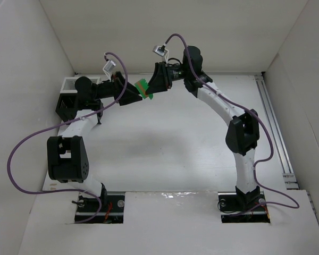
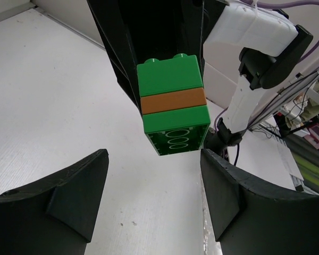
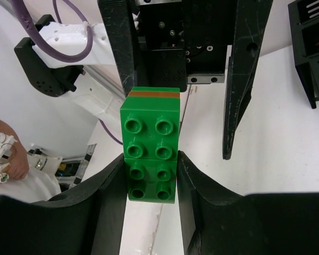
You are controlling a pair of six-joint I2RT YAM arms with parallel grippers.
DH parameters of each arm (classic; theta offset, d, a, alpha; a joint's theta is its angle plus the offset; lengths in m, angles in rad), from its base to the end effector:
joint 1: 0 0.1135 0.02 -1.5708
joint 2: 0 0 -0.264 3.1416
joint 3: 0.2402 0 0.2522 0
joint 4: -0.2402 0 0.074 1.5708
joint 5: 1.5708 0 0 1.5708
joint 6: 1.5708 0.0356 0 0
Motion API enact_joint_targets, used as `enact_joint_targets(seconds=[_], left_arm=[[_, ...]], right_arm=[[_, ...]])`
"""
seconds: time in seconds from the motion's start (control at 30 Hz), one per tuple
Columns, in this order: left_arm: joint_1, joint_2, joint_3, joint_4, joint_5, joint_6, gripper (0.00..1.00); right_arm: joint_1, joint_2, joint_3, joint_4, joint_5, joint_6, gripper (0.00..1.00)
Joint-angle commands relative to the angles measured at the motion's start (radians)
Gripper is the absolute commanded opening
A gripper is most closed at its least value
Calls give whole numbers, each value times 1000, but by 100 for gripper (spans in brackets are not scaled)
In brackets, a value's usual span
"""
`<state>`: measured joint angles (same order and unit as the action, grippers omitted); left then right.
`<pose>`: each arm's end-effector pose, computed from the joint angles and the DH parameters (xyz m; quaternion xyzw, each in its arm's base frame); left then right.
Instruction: Sort the legos into containers by color
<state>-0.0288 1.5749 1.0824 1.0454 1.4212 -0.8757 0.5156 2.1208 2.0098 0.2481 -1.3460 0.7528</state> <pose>0.3316 -0.0448 0.3562 0.3675 0.5708 -0.5751 0.4565 0.4085 0.2714 0.3823 -0.4058 0.5657 0.6792 0.2322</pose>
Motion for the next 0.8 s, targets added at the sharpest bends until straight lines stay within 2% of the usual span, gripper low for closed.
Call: enact_joint_targets(seconds=[0.0, 0.77], left_arm=[[-6, -24, -4, 82, 27, -12, 67], [-6, -6, 45, 94, 15, -51, 66]], right_arm=[[-9, 7, 23, 57, -8, -7, 0], [9, 16, 3, 57, 10, -7, 0]])
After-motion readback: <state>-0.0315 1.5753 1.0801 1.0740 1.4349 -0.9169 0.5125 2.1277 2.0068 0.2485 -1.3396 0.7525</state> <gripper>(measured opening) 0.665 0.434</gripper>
